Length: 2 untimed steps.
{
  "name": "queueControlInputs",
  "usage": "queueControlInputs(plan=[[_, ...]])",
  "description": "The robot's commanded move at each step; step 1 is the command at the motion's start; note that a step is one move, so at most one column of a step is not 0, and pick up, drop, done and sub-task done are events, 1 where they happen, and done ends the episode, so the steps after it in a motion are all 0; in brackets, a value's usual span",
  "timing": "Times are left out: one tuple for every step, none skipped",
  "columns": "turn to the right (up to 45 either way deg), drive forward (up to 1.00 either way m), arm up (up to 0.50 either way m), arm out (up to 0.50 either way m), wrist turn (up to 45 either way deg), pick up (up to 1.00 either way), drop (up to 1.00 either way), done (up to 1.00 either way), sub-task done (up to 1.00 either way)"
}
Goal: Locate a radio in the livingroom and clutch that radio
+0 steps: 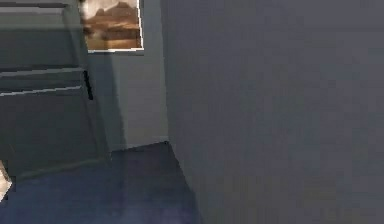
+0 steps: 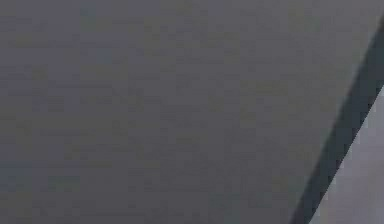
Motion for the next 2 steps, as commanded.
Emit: queueControlInputs(plan=[[0.0,0.35,0.00,0.00,0.0,0.00,0.00,0.00,0.00],[-45.0,0.00,0.00,0.00,0.0,0.00,0.00,0.00,0.00]])
